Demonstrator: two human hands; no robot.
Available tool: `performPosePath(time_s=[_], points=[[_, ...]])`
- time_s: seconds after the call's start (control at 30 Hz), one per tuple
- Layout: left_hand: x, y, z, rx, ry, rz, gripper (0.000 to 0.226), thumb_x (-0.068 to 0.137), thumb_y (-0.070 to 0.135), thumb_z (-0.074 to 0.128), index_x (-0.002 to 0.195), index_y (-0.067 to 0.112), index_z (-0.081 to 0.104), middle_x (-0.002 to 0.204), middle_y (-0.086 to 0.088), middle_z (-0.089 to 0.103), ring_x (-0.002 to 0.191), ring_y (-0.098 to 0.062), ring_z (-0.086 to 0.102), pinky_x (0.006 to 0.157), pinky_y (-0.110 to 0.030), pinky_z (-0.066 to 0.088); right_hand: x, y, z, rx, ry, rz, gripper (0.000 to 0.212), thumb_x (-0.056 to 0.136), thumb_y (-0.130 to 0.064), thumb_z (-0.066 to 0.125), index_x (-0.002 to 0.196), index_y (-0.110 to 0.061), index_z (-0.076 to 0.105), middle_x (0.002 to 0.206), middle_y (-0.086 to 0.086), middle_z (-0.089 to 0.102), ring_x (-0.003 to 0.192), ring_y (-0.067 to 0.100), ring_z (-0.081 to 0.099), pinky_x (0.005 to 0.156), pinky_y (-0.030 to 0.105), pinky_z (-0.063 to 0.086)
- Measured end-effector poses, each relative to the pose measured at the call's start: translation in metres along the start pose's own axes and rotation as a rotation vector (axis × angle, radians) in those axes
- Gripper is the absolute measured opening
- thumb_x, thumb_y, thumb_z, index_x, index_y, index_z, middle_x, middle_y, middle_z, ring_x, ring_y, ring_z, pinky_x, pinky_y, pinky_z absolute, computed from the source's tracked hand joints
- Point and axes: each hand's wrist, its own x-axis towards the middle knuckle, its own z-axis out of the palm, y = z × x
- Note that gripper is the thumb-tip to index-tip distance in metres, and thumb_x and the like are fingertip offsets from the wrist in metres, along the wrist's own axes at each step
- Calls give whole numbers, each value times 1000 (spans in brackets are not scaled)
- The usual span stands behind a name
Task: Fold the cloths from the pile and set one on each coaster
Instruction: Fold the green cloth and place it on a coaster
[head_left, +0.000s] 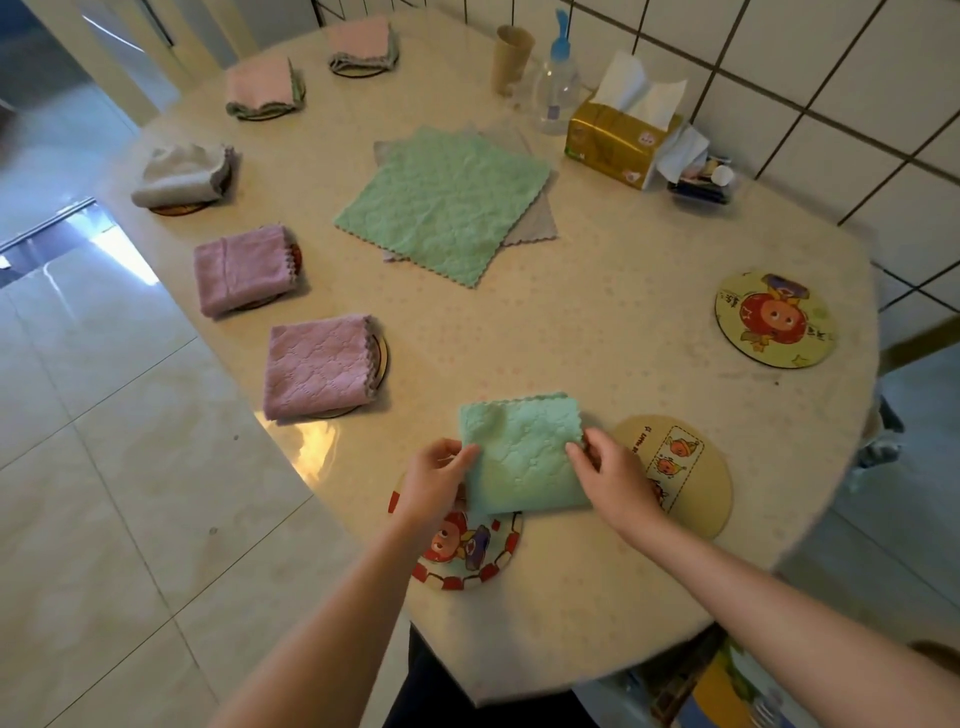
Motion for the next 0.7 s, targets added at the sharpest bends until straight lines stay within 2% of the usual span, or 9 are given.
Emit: performPosePath(time_s=[0.13, 0.23, 0.33, 0.4, 0.47, 0.53, 0.6, 0.63, 0.7], points=[[3, -5, 7, 147, 121, 92, 21, 95, 36, 52, 93, 16, 58, 91, -4, 68, 80, -28, 68, 59, -46, 57, 11, 3, 7, -39, 22, 19, 23, 98, -26, 44, 83, -11, 52, 58, -1, 47, 47, 10, 36, 43, 23, 27], [1, -4, 12, 214, 150, 192, 19, 98, 36, 46, 93, 18, 51, 91, 2, 68, 78, -22, 66, 60, -46, 55, 15, 3, 10, -62, 68, 9, 19, 98, -25, 45, 84, -13, 51, 56, -2, 46, 44, 10, 35, 42, 24, 25], [3, -7, 16, 203, 184, 177, 17, 99, 35, 44, 96, 20, 49, 92, 2, 66, 82, -21, 64, 67, -49, 55, 20, 3, 13, -96, 81, 74, 26, 97, -31, 46, 76, -15, 50, 56, -4, 47, 45, 10, 36, 42, 25, 27], [4, -7, 19, 211, 221, 173, 12, 98, 33, 45, 104, 22, 46, 89, -2, 64, 77, -22, 61, 62, -45, 53, 25, 1, 16, -144, 96, 141, 27, 96, -35, 47, 77, -16, 51, 59, -4, 52, 46, 11, 40, 43, 26, 31], [2, -5, 22, 285, 265, 225, 24, 97, 26, 48, 119, 26, 41, 93, 0, 59, 74, -16, 58, 57, -34, 48, 28, 0, 18, -192, 115, 194, 25, 95, -36, 48, 84, -15, 55, 65, -2, 58, 49, 13, 48, 44, 25, 35], [1, -9, 20, 492, 303, 399, 40, 95, 21, 52, 131, 29, 40, 108, 6, 50, 74, -15, 57, 57, -30, 49, 31, -1, 18, -213, 128, 221, 23, 95, -35, 48, 88, -14, 55, 69, 0, 60, 53, 14, 52, 44, 25, 36], [6, -16, 14, 823, 316, 593, 44, 93, 24, 56, 135, 29, 45, 119, 1, 46, 77, -17, 57, 56, -33, 53, 32, -3, 18, -217, 130, 230, 22, 95, -33, 48, 89, -12, 55, 70, 0, 59, 52, 13, 50, 43, 24, 33], [10, -19, 11, 966, 321, 626, 44, 93, 29, 56, 136, 29, 47, 125, -3, 44, 88, -20, 56, 63, -34, 55, 32, -4, 17, -223, 132, 231, 22, 95, -31, 48, 90, -11, 55, 70, 1, 59, 52, 12, 49, 42, 24, 32], [16, -19, 7, 1144, 292, 542, 49, 95, 43, 46, 142, 31, 40, 137, -5, 35, 112, -25, 44, 90, -38, 47, 32, -5, 17, -254, 139, 231, 21, 95, -30, 50, 91, -10, 55, 73, 2, 59, 54, 11, 49, 42, 22, 31]])
